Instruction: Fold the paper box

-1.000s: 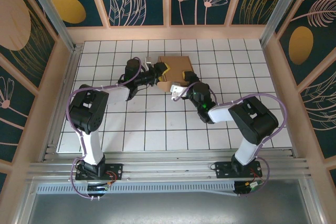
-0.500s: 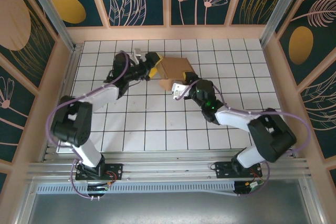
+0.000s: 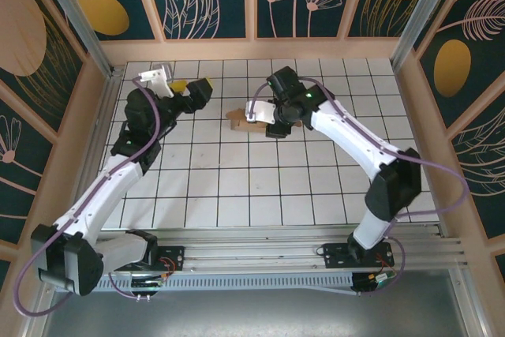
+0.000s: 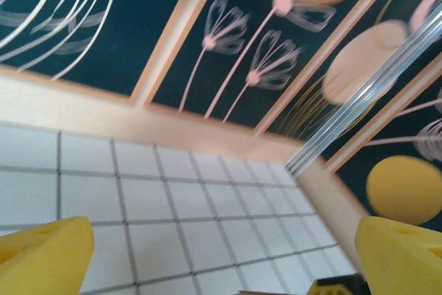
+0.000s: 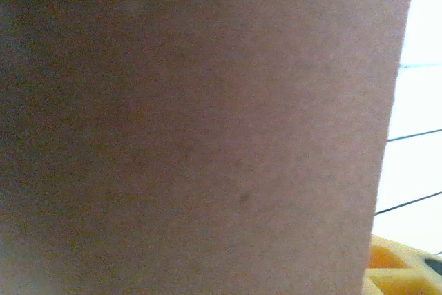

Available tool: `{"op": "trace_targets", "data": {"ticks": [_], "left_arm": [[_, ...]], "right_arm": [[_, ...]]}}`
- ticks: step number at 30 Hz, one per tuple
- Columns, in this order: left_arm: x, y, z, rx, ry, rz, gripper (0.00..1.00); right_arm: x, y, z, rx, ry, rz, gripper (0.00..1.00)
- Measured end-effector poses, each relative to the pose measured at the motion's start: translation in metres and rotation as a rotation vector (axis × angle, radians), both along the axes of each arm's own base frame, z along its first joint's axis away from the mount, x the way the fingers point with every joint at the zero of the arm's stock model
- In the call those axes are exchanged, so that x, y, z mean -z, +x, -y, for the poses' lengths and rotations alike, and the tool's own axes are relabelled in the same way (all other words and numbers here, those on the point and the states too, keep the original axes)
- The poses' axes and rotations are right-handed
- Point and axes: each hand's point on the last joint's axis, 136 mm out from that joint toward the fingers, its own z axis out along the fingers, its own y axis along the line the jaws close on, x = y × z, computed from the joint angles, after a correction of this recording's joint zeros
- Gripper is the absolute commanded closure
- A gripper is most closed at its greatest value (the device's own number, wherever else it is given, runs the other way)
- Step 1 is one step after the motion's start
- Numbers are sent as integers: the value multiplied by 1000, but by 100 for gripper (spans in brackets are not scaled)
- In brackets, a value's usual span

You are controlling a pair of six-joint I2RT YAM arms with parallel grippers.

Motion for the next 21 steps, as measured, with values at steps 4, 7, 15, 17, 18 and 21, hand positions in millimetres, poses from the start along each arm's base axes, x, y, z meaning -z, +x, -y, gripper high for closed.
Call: {"op": "trace_targets", "data": {"ticks": [4,7,15,17,18,21], "left_arm": [[36,5,4,15,22,-85,4],[43,6,9,39,5,-103,5],[52,7,19,85,-36,-133,5],[53,7,20,91,-40,-138,5],[53,6,20,92,-40,-139,5],[53,7,21,97,-44,-136,5]], "right_arm": [[37,-12,10,17,-129,-174,42],[55,-13,13,29,-176,-240,41],[79,-4,14,52,-208,-285,21],[76,0,12,53,-197,-268,18],[75,2,11,53,-190,-258,16],[64,6,8,52,-158,-226,12]]}}
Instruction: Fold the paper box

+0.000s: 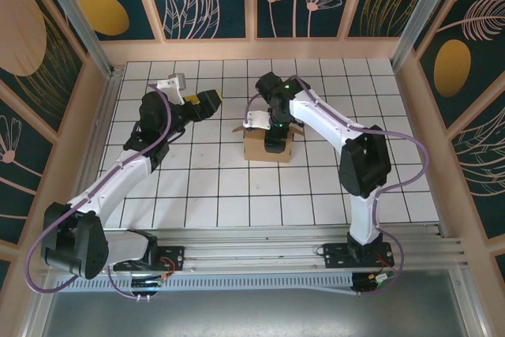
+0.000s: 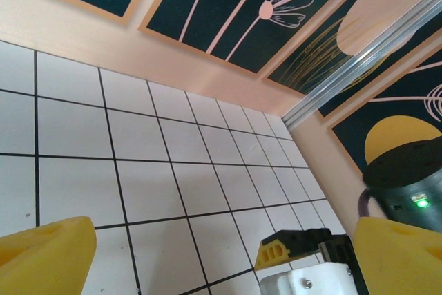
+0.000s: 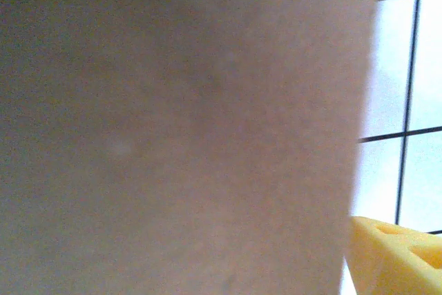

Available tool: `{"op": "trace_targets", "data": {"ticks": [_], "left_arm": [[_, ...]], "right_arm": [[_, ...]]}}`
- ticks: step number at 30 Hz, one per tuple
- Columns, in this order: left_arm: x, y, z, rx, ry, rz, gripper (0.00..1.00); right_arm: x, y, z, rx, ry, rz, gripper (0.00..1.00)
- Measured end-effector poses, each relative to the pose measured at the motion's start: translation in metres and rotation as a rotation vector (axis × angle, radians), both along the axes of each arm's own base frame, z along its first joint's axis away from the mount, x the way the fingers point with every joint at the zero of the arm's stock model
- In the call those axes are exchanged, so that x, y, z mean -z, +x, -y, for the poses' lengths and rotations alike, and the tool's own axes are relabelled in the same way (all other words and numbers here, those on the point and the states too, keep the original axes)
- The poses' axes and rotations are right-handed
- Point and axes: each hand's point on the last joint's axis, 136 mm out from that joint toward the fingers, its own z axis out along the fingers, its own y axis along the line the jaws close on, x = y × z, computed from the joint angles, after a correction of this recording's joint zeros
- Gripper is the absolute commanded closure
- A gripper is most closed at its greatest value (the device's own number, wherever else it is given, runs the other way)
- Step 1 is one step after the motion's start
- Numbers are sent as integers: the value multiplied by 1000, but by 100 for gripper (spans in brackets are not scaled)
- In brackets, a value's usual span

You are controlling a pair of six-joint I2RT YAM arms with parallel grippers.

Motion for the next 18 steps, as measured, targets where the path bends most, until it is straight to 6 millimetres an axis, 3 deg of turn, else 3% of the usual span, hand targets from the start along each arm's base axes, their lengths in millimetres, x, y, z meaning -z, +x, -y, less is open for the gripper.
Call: {"op": "trace_targets", "data": {"ticks": [5,11,16,18], "left_arm": [[14,2,10,55,11,-23,13],[34,0,32,168,136,-6,13],[17,-14,65,301,273,128,10],[8,-21,76,355,307,188,11]], "right_arm": [[-31,1,-5,-2,86,55,10],[-66,2,-6,13,220,97,10],[-94,3,4,75,379,114,10],[-113,6,20,158,503,127,13]]}}
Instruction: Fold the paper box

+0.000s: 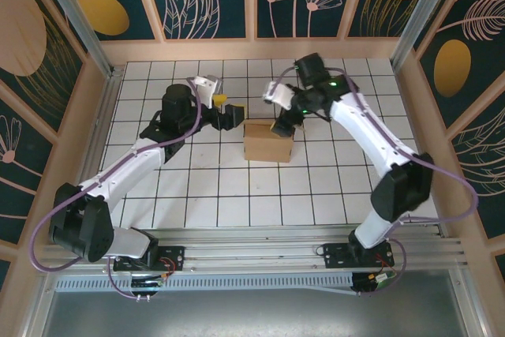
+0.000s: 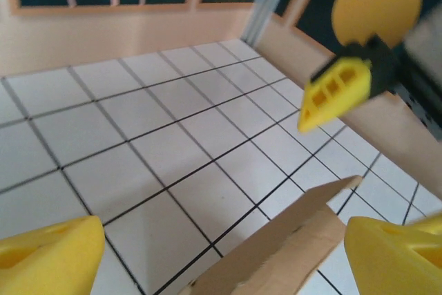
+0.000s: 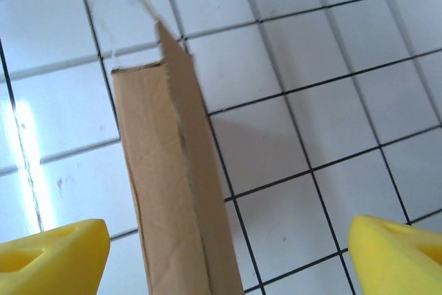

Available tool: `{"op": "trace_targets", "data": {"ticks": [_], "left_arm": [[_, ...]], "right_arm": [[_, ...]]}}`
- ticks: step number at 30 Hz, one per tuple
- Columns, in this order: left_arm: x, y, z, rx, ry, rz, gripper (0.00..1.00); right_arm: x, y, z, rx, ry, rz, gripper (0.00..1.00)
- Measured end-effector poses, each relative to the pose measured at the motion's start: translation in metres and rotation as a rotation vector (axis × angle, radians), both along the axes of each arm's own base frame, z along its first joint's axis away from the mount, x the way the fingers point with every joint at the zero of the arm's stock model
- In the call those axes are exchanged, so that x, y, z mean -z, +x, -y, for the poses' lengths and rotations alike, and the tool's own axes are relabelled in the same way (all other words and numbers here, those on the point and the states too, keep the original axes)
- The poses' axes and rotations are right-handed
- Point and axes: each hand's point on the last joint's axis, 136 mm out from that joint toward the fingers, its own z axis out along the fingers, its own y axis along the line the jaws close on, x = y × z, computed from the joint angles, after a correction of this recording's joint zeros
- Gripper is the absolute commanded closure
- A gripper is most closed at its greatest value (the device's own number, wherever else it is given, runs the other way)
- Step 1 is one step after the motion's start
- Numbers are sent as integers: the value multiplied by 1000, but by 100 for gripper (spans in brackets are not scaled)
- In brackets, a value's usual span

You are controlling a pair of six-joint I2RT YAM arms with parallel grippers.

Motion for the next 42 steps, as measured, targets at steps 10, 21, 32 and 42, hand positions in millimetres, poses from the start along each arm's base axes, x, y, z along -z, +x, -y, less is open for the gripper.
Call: {"op": "trace_targets", "data": {"ticks": [10,21,32,42], "left_arm": [[12,-10,0,52,102,-67,21],[72,-12,3,78,196,-300,19],[90,-12,5,95,228,-326,35],[87,-11,5,97,243,-308,47]], "right_arm": [[-23,-17,99,507,568,-233,32],[27,-20,80,557,631,-540,34],[62,-18,54,529,500,-548,52],[66,-11,61,574,472,-511,65]]}}
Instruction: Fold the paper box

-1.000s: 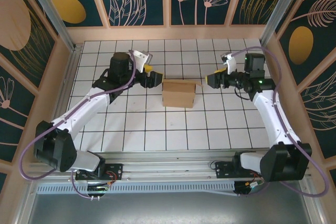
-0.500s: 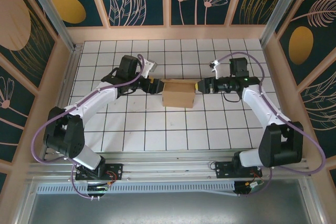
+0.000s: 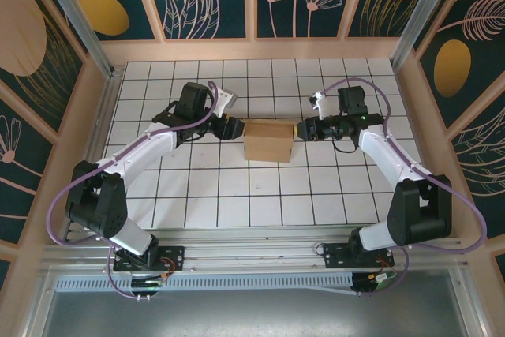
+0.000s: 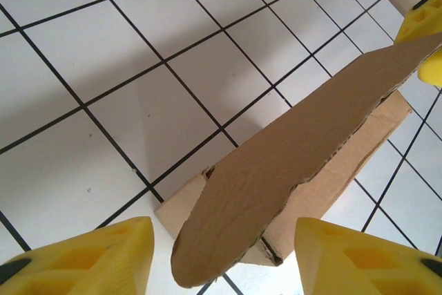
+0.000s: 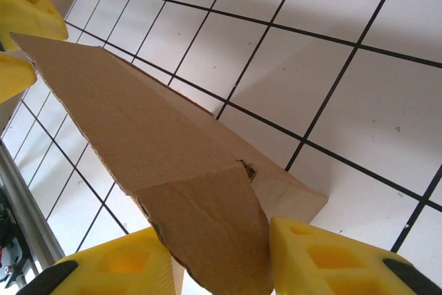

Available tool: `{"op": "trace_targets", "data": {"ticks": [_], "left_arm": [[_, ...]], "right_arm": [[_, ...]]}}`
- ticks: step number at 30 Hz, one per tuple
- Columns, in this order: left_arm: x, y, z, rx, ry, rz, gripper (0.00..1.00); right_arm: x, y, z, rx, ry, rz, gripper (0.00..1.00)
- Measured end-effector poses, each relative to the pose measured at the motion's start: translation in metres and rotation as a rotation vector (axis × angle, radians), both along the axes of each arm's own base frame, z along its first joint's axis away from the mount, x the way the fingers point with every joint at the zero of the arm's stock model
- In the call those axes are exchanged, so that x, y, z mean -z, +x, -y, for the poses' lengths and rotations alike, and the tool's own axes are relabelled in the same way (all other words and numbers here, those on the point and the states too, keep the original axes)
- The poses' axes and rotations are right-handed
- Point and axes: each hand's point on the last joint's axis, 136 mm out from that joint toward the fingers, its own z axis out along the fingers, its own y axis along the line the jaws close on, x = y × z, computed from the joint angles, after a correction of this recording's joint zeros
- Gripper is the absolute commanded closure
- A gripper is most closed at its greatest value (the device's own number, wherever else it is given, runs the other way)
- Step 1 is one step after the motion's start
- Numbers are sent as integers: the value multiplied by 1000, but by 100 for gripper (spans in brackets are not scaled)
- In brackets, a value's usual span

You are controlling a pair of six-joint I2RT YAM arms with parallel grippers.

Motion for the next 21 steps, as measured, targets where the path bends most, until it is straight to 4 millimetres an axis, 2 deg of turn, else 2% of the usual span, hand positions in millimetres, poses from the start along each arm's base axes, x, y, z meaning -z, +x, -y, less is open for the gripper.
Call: {"op": "trace_targets", "data": {"ticks": [4,7,10,15,21], "left_arm": [[-3,2,2,4,-4,7,52],[-3,3,3,9,-2,8,59],[0,2,4,14,3,2,63],[0,2,6,18,5,-2,66],[-3,4,9,23,4,1,65]], "right_arm": [[-4,3,1,7,-4,13,66],[-10,6,0,10,-1,25,60],[-14,9,0,17,0,33,60],[-16,10,1,25,-10,40,65],[-14,6,-2,16,-16,29,76]]}}
